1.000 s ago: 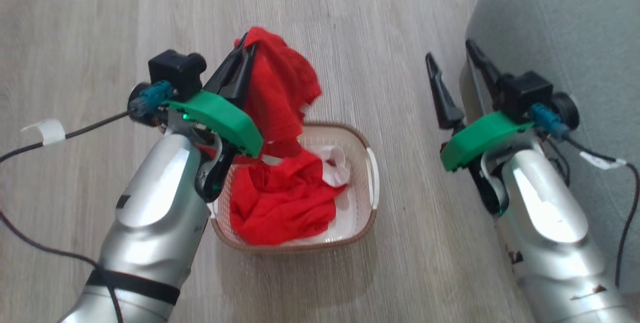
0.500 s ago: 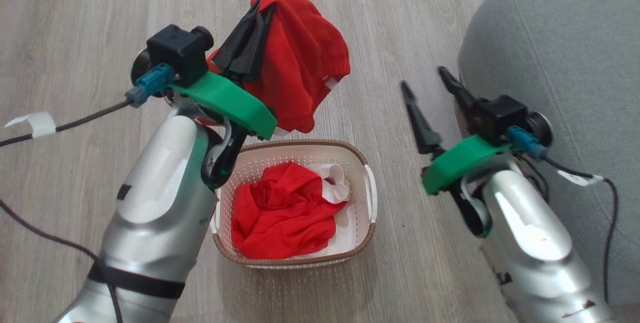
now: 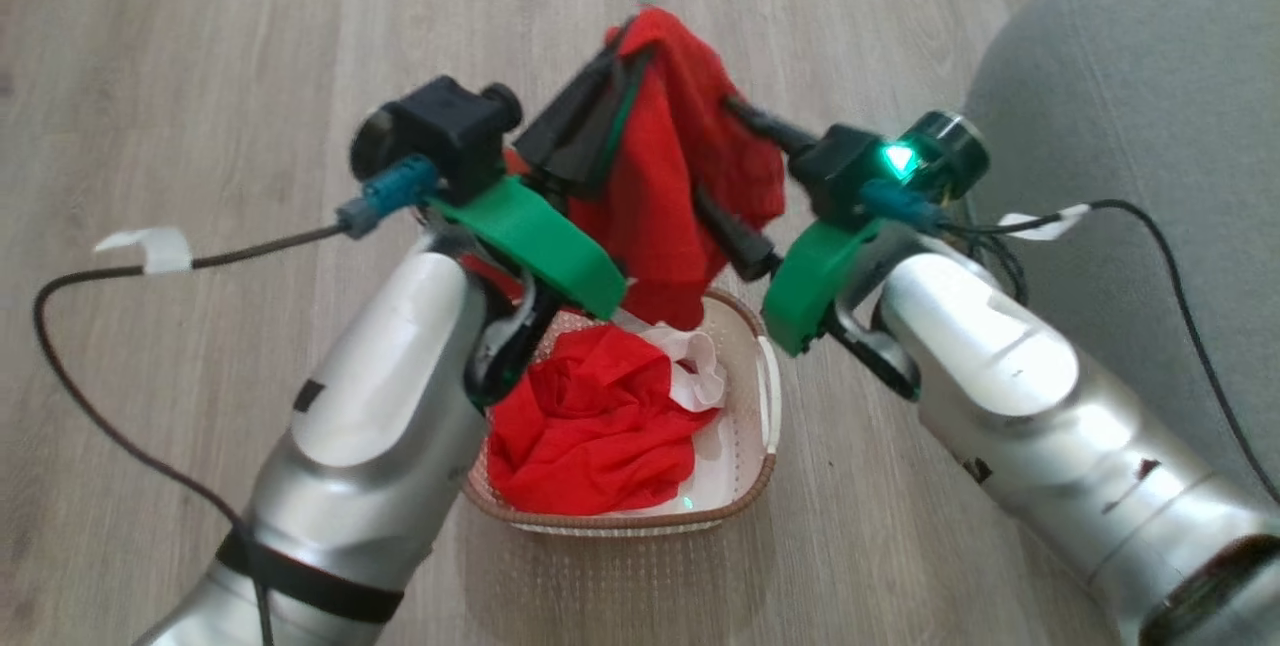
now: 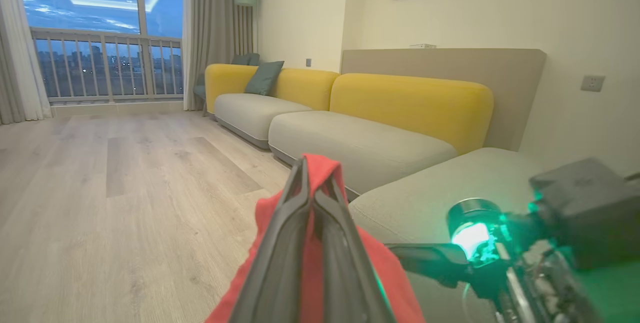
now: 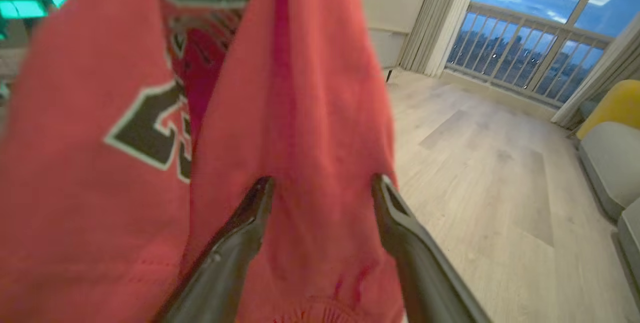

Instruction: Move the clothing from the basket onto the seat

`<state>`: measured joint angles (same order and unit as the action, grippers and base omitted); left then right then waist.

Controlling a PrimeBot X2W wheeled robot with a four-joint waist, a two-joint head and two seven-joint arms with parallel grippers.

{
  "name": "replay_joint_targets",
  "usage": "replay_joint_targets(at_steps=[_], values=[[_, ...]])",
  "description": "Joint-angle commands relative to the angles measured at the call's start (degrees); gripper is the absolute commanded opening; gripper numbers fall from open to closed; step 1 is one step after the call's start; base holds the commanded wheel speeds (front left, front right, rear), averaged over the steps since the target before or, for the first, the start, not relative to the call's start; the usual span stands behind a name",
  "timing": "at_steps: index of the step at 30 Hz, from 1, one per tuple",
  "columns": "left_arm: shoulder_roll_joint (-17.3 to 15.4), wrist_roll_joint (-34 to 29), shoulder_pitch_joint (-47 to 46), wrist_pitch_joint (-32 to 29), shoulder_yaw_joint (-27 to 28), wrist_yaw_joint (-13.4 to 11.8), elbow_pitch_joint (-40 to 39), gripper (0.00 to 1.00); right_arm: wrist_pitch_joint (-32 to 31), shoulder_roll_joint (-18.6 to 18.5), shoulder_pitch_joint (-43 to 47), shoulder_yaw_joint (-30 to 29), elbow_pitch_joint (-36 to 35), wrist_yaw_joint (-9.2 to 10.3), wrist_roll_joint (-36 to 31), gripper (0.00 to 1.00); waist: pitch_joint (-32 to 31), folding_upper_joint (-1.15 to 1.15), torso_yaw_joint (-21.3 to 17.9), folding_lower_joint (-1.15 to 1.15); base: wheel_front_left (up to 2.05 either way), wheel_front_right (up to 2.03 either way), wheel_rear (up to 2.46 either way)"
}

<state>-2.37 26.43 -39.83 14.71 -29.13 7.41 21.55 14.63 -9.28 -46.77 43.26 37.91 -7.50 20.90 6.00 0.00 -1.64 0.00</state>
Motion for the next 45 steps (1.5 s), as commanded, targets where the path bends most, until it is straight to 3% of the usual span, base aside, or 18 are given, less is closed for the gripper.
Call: replay_joint_targets(at_steps=[1, 5, 8, 9, 11, 18, 19, 20, 21, 31, 35, 45], values=[[-0.72, 0.69, -2.26, 0.29, 0.52, 0.08, -2.67, 0.0, 0.27, 0.93, -2.56, 3.08, 0.63, 0.01, 2.1, 1.0, -0.44, 0.0, 1.01, 0.0, 0.0, 0.0, 0.0], [-0.65, 1.95, -2.48, 0.29, -3.31, 0.08, -3.07, 0.0, -0.17, 1.73, -6.25, 10.69, 5.9, 0.01, 6.92, 1.0, -0.69, 0.0, 2.7, 0.0, 0.0, 0.0, 0.0], [-0.62, 3.1, -2.42, 0.29, -5.29, 0.08, -3.2, 0.0, 0.1, 2.71, -8.17, 13.05, 9.19, 0.01, 9.74, 1.0, -0.74, 0.0, 4.02, 0.0, 0.0, 0.0, 0.0], [-0.62, 3.5, -2.28, 0.29, -5.69, 0.08, -3.25, 0.0, 0.18, 3.02, -8.61, 13.3, 10.25, 0.01, 10.46, 0.89, -0.71, 0.0, 4.37, 0.0, 0.0, 0.0, 0.0], [-0.61, 4.09, -2.05, 0.29, -6.52, 0.08, -3.36, 0.0, 0.3, 3.54, -9.21, 12.94, 11.67, 0.01, 11.61, 0.0, -0.62, 0.0, 5.1, 0.0, 0.0, 0.0, 0.0], [-1.31, 4.84, -1.13, 0.29, -5.99, 0.08, -3.13, 0.0, 0.35, 2.95, -7.36, 5.53, 8.72, 0.01, 10.46, 0.0, -0.03, 0.0, 5.71, 0.0, 0.0, 0.0, 0.0], [-1.39, 4.66, -0.92, 0.29, -5.56, 0.08, -3.18, 0.11, 0.35, 2.64, -6.94, 4.06, 8.06, 0.01, 9.88, 0.0, 0.13, 0.0, 5.57, 0.0, 0.0, 0.0, 0.0], [-1.45, 4.57, -0.67, 0.29, -5.13, 0.08, -3.21, 0.44, 0.36, 2.41, -6.44, 2.58, 7.38, 0.01, 9.28, 0.0, 0.3, 0.0, 5.34, 0.0, 0.0, 0.0, 0.0], [-1.57, 4.36, -0.47, 0.29, -4.81, 0.08, -3.22, 1.0, 0.36, 2.23, -5.94, 1.08, 6.63, 0.01, 8.65, 0.0, 0.51, 0.0, 5.06, 0.0, 0.0, 0.0, 0.0], [-3.8, 1.93, 1.8, 0.29, -2.69, 0.08, -3.04, 1.0, 0.36, 1.75, -0.55, -11.11, -0.75, 0.01, 3.16, 0.0, 2.32, 0.0, 0.16, 0.0, 0.0, 0.0, 0.0], [-5.52, 1.22, 3.48, 0.29, -2.63, 0.08, -3.24, 1.0, 0.36, 2.48, 2.72, -17.12, -5.1, 0.01, 1.16, 0.0, 2.89, 0.0, -4.85, 0.0, 0.0, 0.0, 0.0], [-7.4, -0.48, 6.15, 0.29, -0.64, 0.08, -4.16, 1.0, 0.37, 4.39, 7.93, -20.91, -10.67, 0.01, -0.5, 0.0, 3.06, 0.0, -19.61, 0.0, 0.0, 0.0, 0.0]])
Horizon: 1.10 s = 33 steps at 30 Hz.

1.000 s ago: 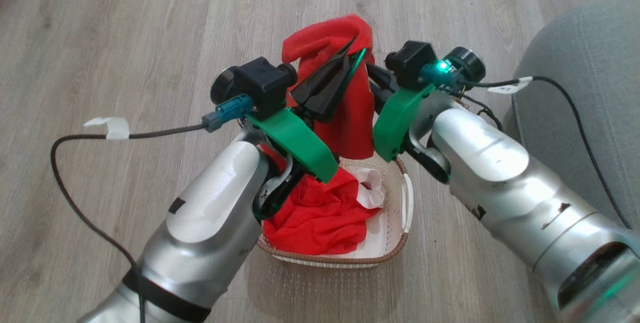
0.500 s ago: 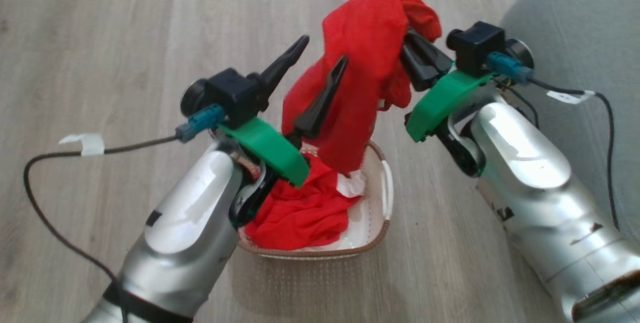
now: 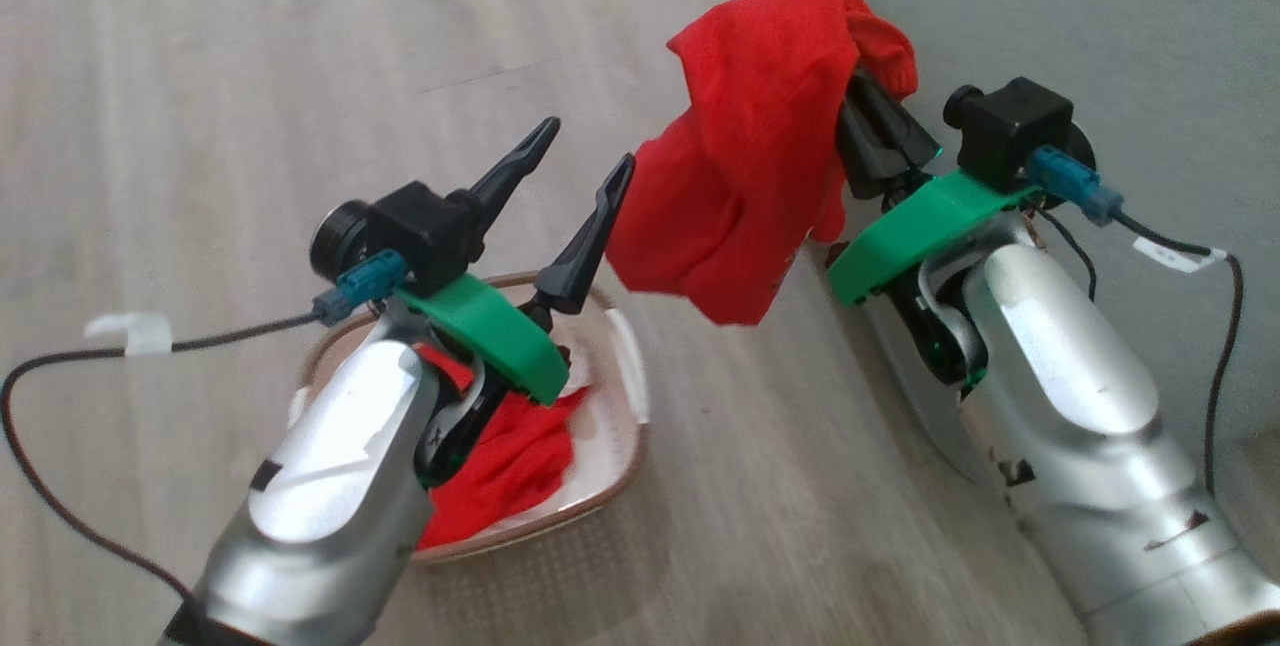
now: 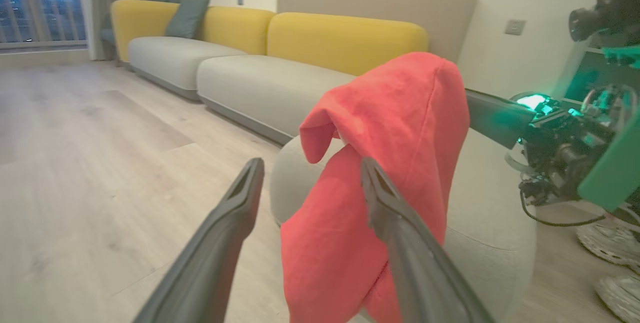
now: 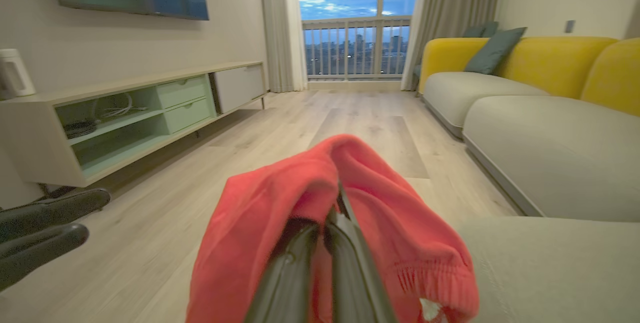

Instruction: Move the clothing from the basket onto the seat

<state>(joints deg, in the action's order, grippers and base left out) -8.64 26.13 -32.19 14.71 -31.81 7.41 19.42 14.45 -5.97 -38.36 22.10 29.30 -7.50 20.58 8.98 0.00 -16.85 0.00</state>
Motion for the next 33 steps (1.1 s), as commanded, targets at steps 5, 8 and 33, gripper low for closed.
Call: replay_joint_targets(at_steps=[5, 8, 33], values=[[-1.28, -0.9, -0.21, 0.29, 2.94, 0.08, -2.03, 1.0, 0.54, 1.52, 1.69, 0.03, -3.73, 0.01, -0.45, 0.0, -0.16, 0.0, -11.5, 0.0, 0.0, 0.0, 0.0], [-0.9, -1.01, -0.49, 0.29, 1.85, 0.08, -1.77, 1.0, 0.54, 0.9, 3.22, -2.37, -5.16, 0.01, -1.1, 0.0, 0.63, 0.0, -13.38, 0.0, 0.0, 0.0, 0.0], [-9.07, 0.98, -6.27, 0.29, -8.47, 0.08, -4.43, 1.0, 0.54, 2.42, 0.01, -37.34, -7.86, 0.01, -9.47, 0.0, 15.73, 0.0, -14.89, 0.0, 0.0, 0.0, 0.0]])
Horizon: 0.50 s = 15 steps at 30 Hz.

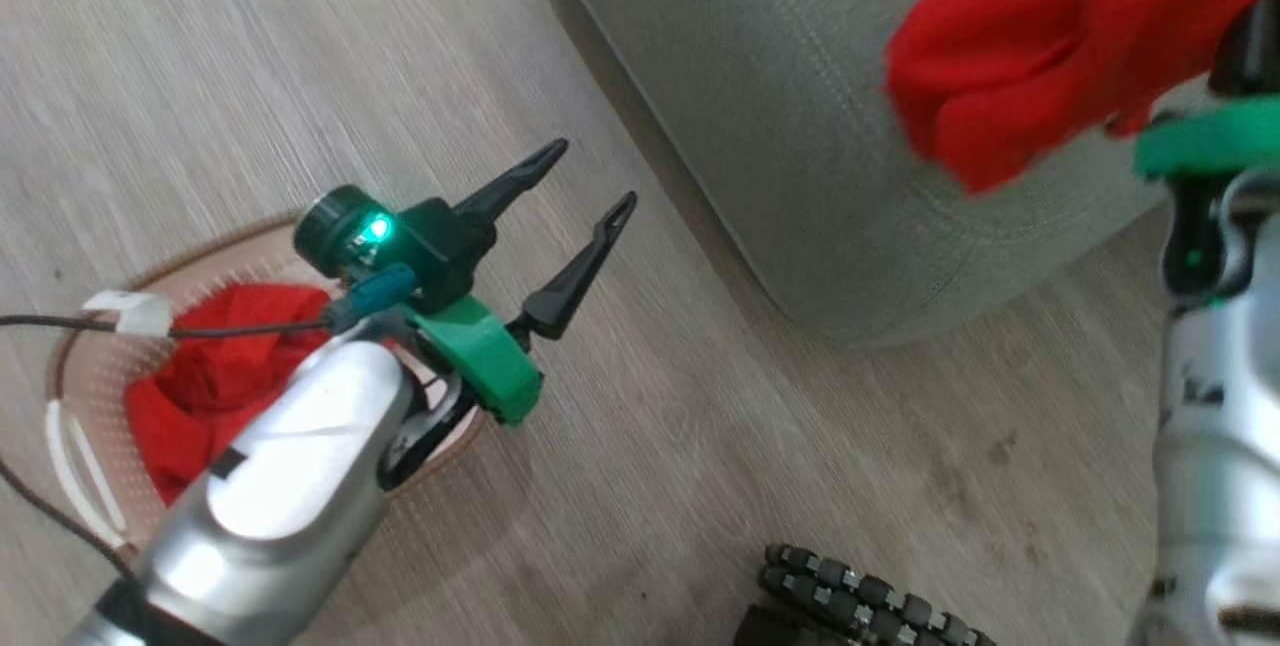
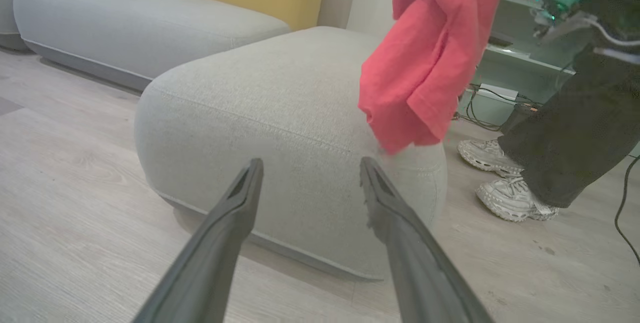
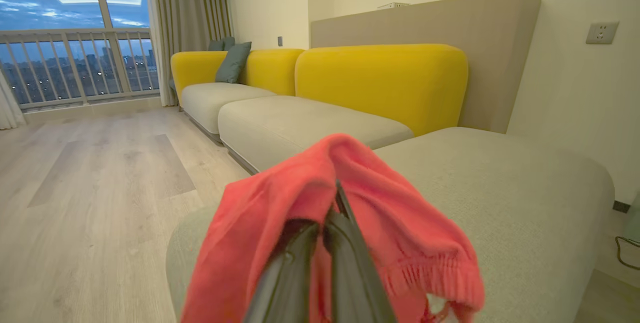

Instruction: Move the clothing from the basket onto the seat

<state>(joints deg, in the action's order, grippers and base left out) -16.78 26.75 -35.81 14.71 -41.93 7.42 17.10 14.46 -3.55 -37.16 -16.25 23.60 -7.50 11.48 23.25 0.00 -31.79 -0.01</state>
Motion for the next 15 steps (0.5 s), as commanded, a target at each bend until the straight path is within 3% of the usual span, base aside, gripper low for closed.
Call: replay_joint_targets(at_steps=[1, 5, 15], values=[[-1.64, 0.35, -2.72, 0.29, 1.55, 0.07, -2.29, 1.0, 0.53, 0.04, -3.05, 0.01, -0.59, 0.01, -0.76, 0.0, 2.16, 0.0, 0.08, 0.01, 0.0, 0.0, 0.0], [-4.27, -0.05, -3.28, 0.29, 1.11, 0.07, -3.76, 1.0, 0.53, -0.57, -10.36, -5.2, 6.13, 0.01, -3.08, 0.0, 5.33, 0.0, 0.64, 0.01, 0.0, 0.0, 0.0], [-6.44, 0.22, -6.89, 0.29, -3.84, 0.07, -5.6, 1.0, 0.53, -7.79, -24.82, -18.84, 16.0, 0.01, -13.86, 0.0, 11.8, 0.0, 9.05, 0.01, 0.0, 0.0, 0.0]])
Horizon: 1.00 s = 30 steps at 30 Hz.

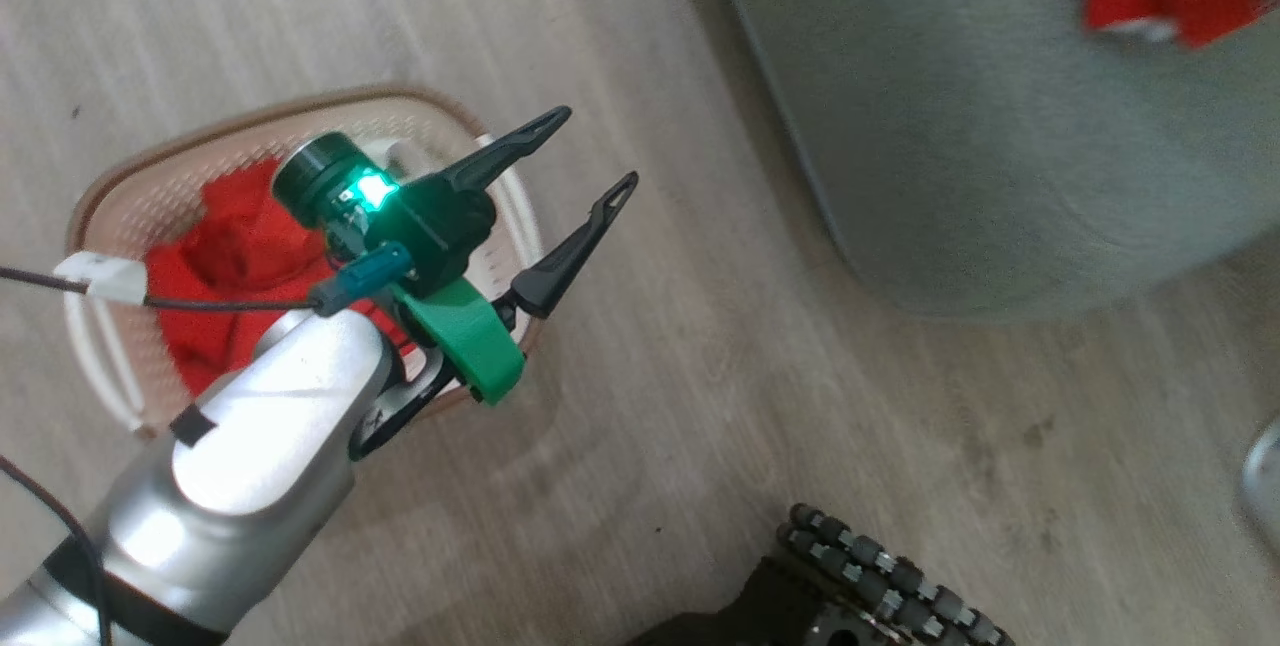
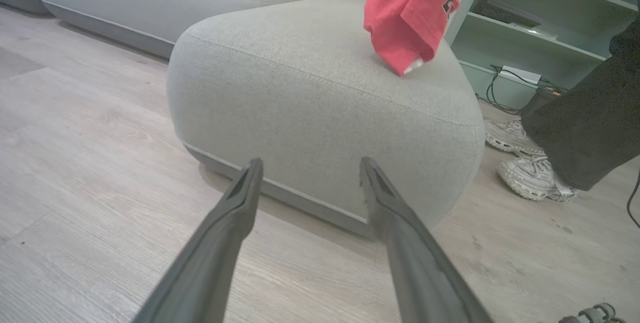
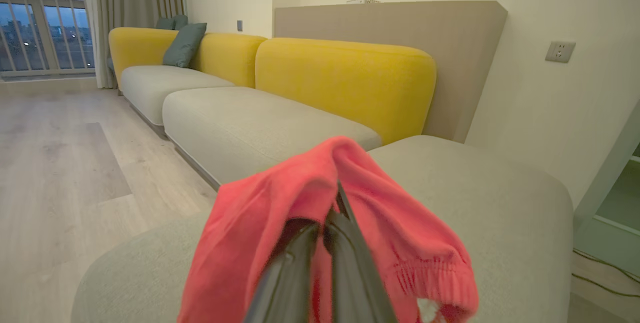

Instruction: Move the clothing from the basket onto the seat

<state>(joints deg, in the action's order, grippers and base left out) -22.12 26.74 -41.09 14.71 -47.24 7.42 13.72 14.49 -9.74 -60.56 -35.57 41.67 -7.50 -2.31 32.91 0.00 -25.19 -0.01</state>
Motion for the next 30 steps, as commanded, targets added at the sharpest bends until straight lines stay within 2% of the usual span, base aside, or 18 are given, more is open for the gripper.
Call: replay_joint_targets(at_steps=[1, 10, 16, 17, 18, 19, 24, 30], values=[[-1.28, 0.24, -2.01, 0.29, 1.1, 0.07, -2.42, 1.0, 0.51, -2.51, -2.78, -0.51, -1.22, 0.01, -1.69, 0.0, 2.72, 0.0, 3.26, 0.01, 0.0, 0.0, 0.0], [-3.46, 1.16, -2.42, 0.29, 0.76, 0.07, -4.07, 1.0, -0.98, -8.42, -11.79, -10.45, 1.09, 0.01, -12.48, 0.0, 7.67, 0.0, 9.6, 0.01, 0.0, 0.0, 0.0], [-3.71, 1.28, -2.22, 0.29, 1.33, 0.07, -5.38, 1.0, -1.81, -7.82, -9.84, -18.46, 3.38, 0.01, -17.61, 0.0, 10.75, 0.0, 12.7, 0.01, 0.0, 0.0, 0.0], [-3.59, 1.29, -2.3, 0.29, 1.45, 0.07, -5.52, 1.0, -1.55, -7.36, -9.27, -19.75, 3.93, 0.01, -17.9, 0.16, 10.97, 0.0, 13.05, 0.01, 0.0, 0.0, 0.0], [-3.5, 1.28, -2.4, 0.29, 1.58, 0.07, -5.65, 1.0, -1.21, -6.92, -8.72, -20.56, 4.54, 0.01, -18.2, 0.72, 11.12, 0.0, 13.32, 0.01, 0.0, 0.0, 0.0], [-3.4, 1.25, -2.51, 0.29, 1.79, 0.07, -5.71, 1.0, -0.82, -6.56, -8.23, -20.95, 5.17, 0.01, -18.38, 1.0, 11.2, 0.0, 13.54, 0.01, 0.0, 0.0, 0.0], [-2.63, 1.18, -2.84, 0.29, 2.69, 0.07, -5.57, 1.0, 0.3, -6.03, -6.27, -19.52, 8.08, 0.01, -17.58, 1.0, 10.55, 0.0, 14.02, 0.01, 0.0, 0.0, 0.0], [-0.38, 1.21, -2.0, 0.29, 3.63, 0.07, -4.57, 1.0, 0.49, -5.82, 0.42, -11.5, 6.55, 0.01, -13.17, 1.0, 6.8, 0.0, 13.69, 0.01, 0.0, 0.0, 0.0]])
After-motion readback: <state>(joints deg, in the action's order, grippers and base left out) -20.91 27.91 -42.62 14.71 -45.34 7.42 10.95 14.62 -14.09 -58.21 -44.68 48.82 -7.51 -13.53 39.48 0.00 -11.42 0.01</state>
